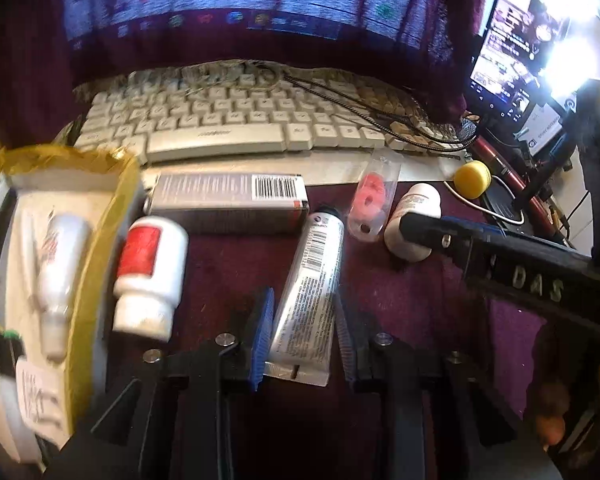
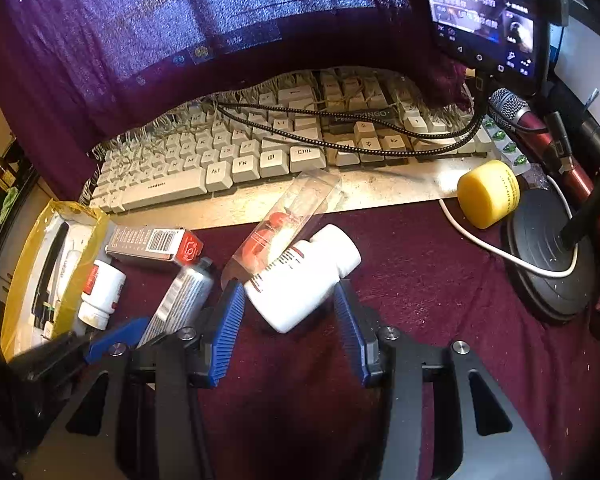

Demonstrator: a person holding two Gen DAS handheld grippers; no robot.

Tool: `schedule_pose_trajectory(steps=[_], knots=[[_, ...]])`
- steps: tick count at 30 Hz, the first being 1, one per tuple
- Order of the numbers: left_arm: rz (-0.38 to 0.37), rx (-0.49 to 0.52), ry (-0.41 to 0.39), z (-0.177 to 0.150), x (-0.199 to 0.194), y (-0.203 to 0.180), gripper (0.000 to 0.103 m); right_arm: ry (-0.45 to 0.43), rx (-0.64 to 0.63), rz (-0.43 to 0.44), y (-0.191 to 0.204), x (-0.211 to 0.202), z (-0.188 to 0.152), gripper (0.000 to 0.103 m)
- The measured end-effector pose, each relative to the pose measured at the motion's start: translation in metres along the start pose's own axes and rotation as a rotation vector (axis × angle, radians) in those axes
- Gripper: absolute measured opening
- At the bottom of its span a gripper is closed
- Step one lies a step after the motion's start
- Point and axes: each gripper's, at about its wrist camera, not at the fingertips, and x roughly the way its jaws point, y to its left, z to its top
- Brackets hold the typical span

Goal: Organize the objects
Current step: 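Grasp the white pill bottle with the right gripper while the left grasps the silver tube, then carry the pill bottle and silver tube over the tray with both grippers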

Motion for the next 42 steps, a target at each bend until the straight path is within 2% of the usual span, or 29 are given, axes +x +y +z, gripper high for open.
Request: schedule_pose_trajectory(steps=[4,9,11,12,13,15,17,18,19,21,25,28,33,36,39,42], knots=[[0.018,-0.038,0.001,-0.011,-0.018,0.006,0.010,-0.013,0.055,-0.013,-0.002,-0.004,0.006,0.045],[0.003,-0.033,-0.009,-0.011,-0.013,0.003,0.012,0.035,0.107,-0.033,-0.002,0.017,0.018,0.053],[0.010,-0.026,-0.010,-0.007,-0.008,0.001,0.026,0.050,0.119,-0.066,-0.001,0.024,0.019,0.054],[0.017,-0.014,-0.010,-0.004,-0.005,-0.001,0.047,0.057,0.134,-0.072,-0.002,0.029,0.019,0.054],[0.030,-0.003,-0.017,-0.002,-0.003,-0.003,0.060,0.049,0.134,-0.072,-0.003,0.030,0.020,0.054],[0.061,0.021,-0.018,0.002,0.005,-0.010,0.060,0.028,0.129,-0.081,-0.003,0.031,0.020,0.054],[0.074,0.023,0.002,0.001,0.012,-0.010,0.057,0.014,0.144,-0.075,-0.007,0.028,0.018,0.049],[0.092,0.027,-0.013,0.000,0.012,-0.009,0.048,0.011,0.155,-0.073,-0.009,0.026,0.017,0.041],[0.121,0.028,-0.020,-0.001,0.012,-0.008,0.036,0.006,0.158,-0.069,-0.010,0.024,0.016,0.040],[0.118,0.022,-0.024,-0.002,0.010,-0.005,0.027,-0.005,0.157,-0.062,-0.011,0.018,0.008,0.040],[0.052,-0.022,-0.021,-0.009,0.001,0.007,0.026,-0.014,0.139,-0.030,-0.007,0.008,-0.007,0.039],[-0.025,-0.088,-0.022,-0.016,-0.016,0.021,0.025,-0.015,0.121,0.033,0.001,-0.004,-0.020,0.038],[-0.060,-0.180,-0.050,-0.023,-0.051,0.049,0.024,-0.068,0.006,0.126,0.044,-0.029,-0.027,0.038],[-0.008,-0.207,-0.091,-0.022,-0.073,0.065,0.024,-0.086,-0.047,0.145,0.071,-0.032,-0.030,0.038],[0.014,-0.225,-0.119,-0.019,-0.082,0.076,0.024,-0.077,-0.098,0.236,0.097,-0.031,-0.031,0.038],[0.065,-0.236,-0.142,-0.015,-0.088,0.088,0.024,-0.091,-0.171,0.262,0.126,-0.034,-0.034,0.038]])
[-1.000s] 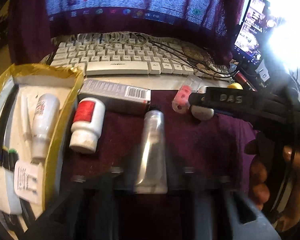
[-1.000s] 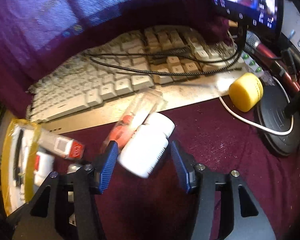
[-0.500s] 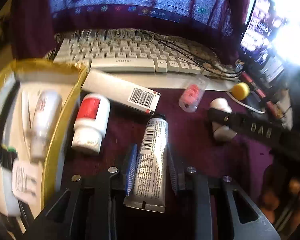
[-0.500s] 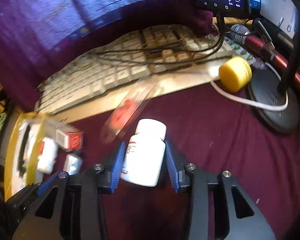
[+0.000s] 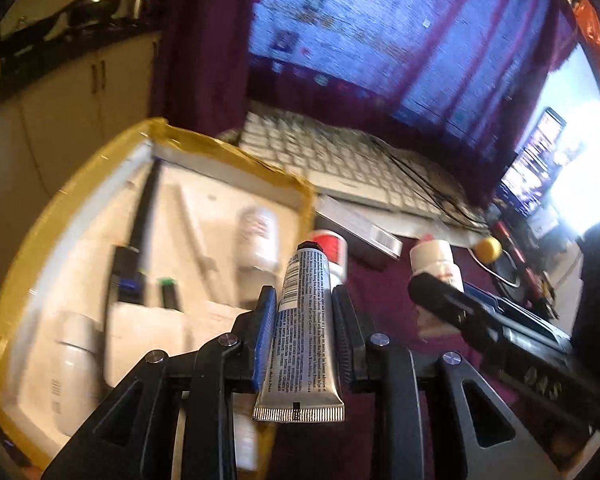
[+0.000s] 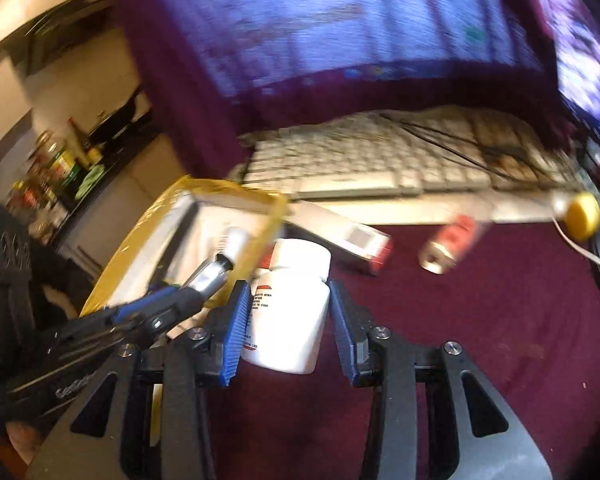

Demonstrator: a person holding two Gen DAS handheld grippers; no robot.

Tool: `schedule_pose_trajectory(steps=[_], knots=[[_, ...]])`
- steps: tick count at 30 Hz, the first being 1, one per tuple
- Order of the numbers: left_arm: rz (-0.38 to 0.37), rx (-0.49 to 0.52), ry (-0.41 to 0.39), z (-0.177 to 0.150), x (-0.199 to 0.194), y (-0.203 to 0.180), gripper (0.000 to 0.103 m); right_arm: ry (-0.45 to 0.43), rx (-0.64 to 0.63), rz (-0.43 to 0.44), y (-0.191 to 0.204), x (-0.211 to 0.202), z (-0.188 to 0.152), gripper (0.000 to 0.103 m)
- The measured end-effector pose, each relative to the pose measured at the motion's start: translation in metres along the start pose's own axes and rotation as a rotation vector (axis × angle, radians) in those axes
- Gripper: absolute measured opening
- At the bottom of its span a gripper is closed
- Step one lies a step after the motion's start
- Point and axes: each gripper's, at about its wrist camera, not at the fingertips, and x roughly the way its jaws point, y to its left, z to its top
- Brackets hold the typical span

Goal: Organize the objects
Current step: 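Carry the pill bottle and silver tube over the tray with both grippers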

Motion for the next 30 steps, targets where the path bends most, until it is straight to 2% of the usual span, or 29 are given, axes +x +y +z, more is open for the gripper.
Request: schedule_pose_trajectory(steps=[14,21,30], knots=[[0.043,-0.071,0.016,0.023,0.003,0.061,0.024,0.038,-0.133,0.038,0.057,0.043,0.014,0.038],[0.107,-0.079,0.027,0.036,0.007,0.087,0.024,0.074,-0.156,0.052,0.072,0.069,0.020,0.038],[0.082,-0.103,0.080,0.041,0.018,0.105,0.024,0.124,-0.226,0.016,0.094,0.093,0.015,0.038]])
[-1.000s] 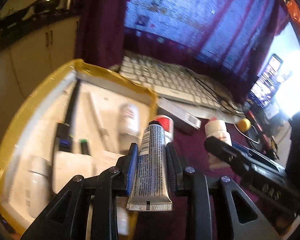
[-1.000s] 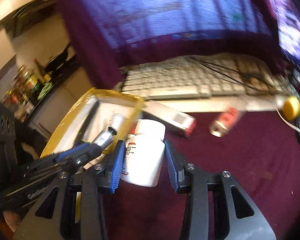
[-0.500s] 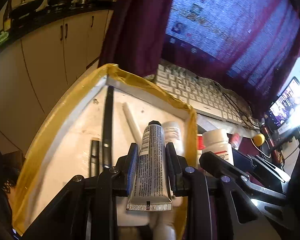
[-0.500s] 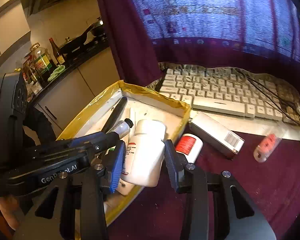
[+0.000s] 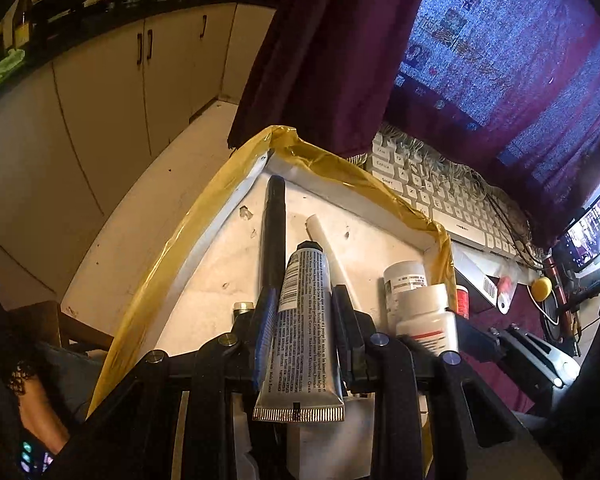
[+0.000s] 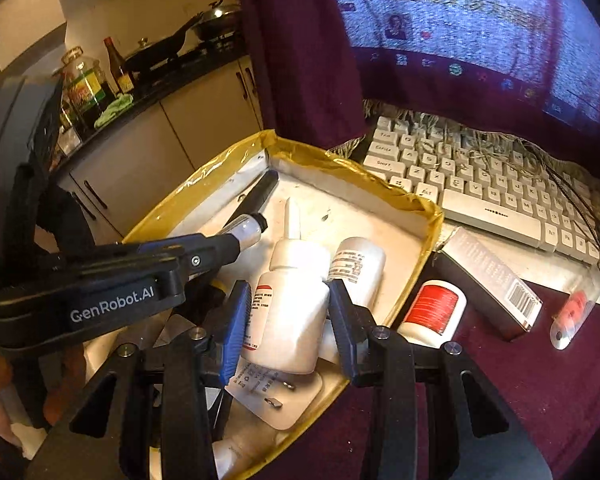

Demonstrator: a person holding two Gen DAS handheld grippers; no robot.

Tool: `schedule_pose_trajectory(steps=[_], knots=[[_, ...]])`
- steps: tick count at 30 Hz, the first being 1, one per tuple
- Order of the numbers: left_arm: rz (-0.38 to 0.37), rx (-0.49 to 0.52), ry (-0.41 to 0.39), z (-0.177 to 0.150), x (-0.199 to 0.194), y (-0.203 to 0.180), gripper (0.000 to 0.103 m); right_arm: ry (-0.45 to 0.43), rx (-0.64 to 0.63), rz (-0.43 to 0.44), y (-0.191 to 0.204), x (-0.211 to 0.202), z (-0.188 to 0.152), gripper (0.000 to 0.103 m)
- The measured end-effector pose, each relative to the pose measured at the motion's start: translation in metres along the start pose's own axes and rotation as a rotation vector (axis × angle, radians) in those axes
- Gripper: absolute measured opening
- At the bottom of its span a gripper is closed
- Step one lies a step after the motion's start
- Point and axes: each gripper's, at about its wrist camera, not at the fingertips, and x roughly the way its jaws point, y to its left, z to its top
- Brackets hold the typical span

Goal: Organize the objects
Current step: 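Carry the pill bottle and silver tube over the tray with both grippers, then open both grippers to drop the bottle and tube, then withdraw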

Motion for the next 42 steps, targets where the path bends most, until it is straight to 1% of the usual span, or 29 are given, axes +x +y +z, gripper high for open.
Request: schedule_pose_trajectory(steps=[2,12,15,18,20,25,31,33,35,36,37,40,42], knots=[[0.000,-0.003,0.000,0.000,0.000,0.000,0.024,0.002,-0.010,-0.010,0.002,0.003,-0.001,0.038],[0.011,0.000,-0.005,0.004,-0.001,0.000,0.024,0.008,-0.018,0.001,0.005,0.007,-0.002,0.038],[0.014,0.001,0.004,0.003,0.002,0.001,0.024,0.012,-0.014,-0.001,0.004,0.009,-0.005,0.037],[0.037,0.006,0.018,0.001,0.007,0.001,0.024,0.004,-0.018,-0.015,0.005,0.007,-0.007,0.037],[0.037,0.003,0.020,0.001,0.007,0.001,0.024,0.004,-0.022,-0.030,0.006,0.005,-0.008,0.037],[0.045,0.017,0.032,0.002,0.012,-0.002,0.024,-0.001,-0.019,-0.032,0.007,0.005,-0.008,0.037],[0.042,0.016,0.030,0.001,0.012,-0.002,0.025,-0.008,0.017,0.001,0.000,0.003,-0.008,0.037],[0.029,0.012,0.025,0.002,0.011,-0.002,0.025,-0.008,0.023,0.010,-0.001,0.002,-0.008,0.037],[-0.001,0.019,0.010,0.001,0.008,-0.003,0.035,-0.016,0.035,0.031,-0.003,0.000,-0.009,0.039],[-0.019,0.027,0.002,0.001,0.005,-0.004,0.051,-0.021,0.043,0.045,-0.004,-0.003,-0.010,0.042],[-0.032,0.035,-0.010,0.001,0.002,-0.004,0.062,-0.026,0.050,0.048,-0.005,-0.005,-0.011,0.046],[-0.062,0.049,-0.076,-0.002,-0.013,-0.008,0.068,-0.068,0.064,0.049,-0.009,-0.019,-0.017,0.052],[-0.072,0.050,-0.096,-0.005,-0.021,-0.011,0.068,-0.101,0.071,0.058,-0.014,-0.031,-0.023,0.052]])
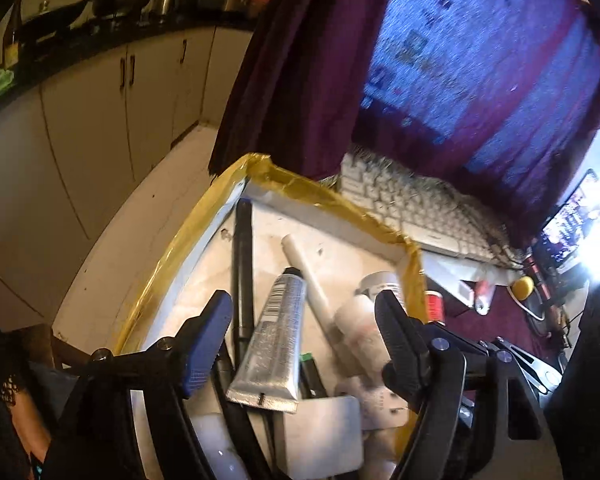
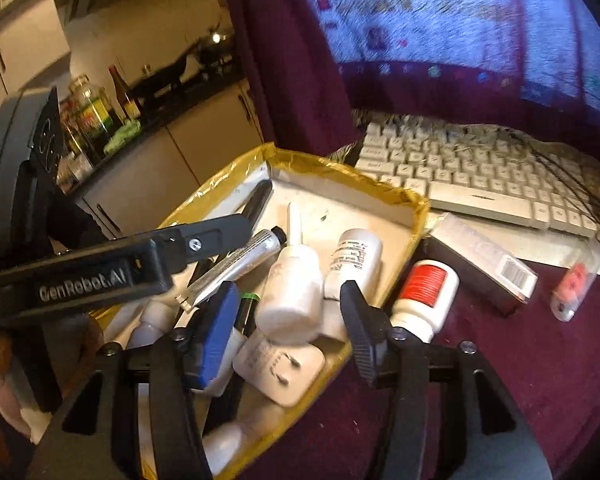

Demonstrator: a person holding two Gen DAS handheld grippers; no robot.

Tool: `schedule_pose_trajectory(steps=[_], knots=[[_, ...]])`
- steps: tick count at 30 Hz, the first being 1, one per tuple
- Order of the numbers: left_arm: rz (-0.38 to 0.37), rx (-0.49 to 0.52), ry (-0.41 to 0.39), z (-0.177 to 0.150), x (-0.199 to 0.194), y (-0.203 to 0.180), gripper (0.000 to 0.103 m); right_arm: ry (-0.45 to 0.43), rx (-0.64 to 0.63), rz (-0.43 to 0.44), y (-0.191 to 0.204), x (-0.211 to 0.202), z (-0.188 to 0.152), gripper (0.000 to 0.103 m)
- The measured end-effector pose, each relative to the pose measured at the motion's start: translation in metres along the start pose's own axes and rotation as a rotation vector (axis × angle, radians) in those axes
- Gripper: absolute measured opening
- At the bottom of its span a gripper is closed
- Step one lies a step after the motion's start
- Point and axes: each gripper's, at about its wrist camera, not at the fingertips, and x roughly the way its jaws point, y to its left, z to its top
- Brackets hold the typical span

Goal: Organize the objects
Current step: 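Open both grippers to drop the bottle and tube, then withdraw, then grasp the long white box with the left gripper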

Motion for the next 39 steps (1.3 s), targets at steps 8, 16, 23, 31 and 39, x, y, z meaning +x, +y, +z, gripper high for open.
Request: schedule_pose_trajectory(steps=[8,16,23,31,39], knots=[[-0.038,0.068,-0.063,-0.020,-0.017,-0.054,0.071,-0.026,0.067,0.028,-0.064,-0.056,-0.025,0.052],[0.008,0.235,-0.044,-0.036,0.008,-0.117,0.071,-0.006,0.122,-0.226,-0.127,-0.083,-0.046,0.054],[0.015,0.313,0.046,-0.031,0.034,-0.142,0.071,-0.042,0.146,-0.270,-0.148,-0.089,-0.055,0.063],[0.007,0.187,0.154,0.002,0.078,-0.163,0.072,-0.052,0.267,-0.257,-0.165,-0.091,-0.058,0.063],[0.095,0.142,0.273,0.010,0.123,-0.181,0.071,-0.063,0.236,-0.293,-0.159,-0.087,-0.062,0.063]])
